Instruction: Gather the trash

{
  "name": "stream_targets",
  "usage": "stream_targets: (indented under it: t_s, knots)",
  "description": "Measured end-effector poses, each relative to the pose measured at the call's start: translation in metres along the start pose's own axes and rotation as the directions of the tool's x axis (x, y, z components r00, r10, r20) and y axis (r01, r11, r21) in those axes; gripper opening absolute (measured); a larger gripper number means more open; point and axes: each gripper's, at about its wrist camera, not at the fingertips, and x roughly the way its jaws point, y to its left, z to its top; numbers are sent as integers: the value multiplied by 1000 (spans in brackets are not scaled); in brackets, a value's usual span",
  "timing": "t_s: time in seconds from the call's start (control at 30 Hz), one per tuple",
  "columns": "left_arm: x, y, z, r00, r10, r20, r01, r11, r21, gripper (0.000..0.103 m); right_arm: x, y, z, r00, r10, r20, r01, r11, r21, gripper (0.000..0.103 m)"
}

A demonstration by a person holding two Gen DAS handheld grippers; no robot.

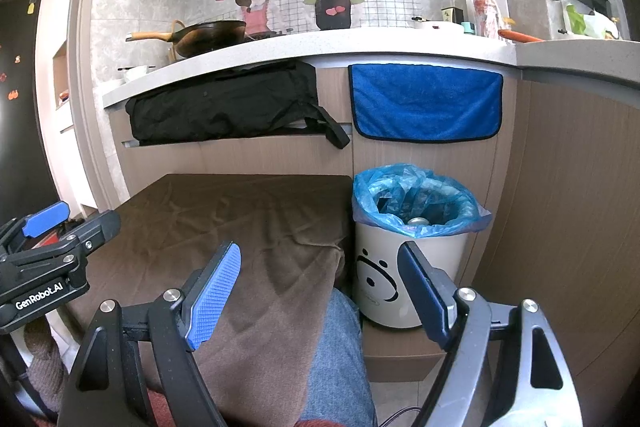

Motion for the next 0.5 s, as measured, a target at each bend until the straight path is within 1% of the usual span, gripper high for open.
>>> stream_targets:
  t_s: [0.1,0.5]
  knots:
    - [2,1,0,1000,-10,-12,10,1000,3,90,-1,-1,1,1000,-3,6,3,1000,1,78]
    - [3,1,-2,999,-33,-22,33,999,12,90,-8,0,2,999,-25,22,25,1000,10,78]
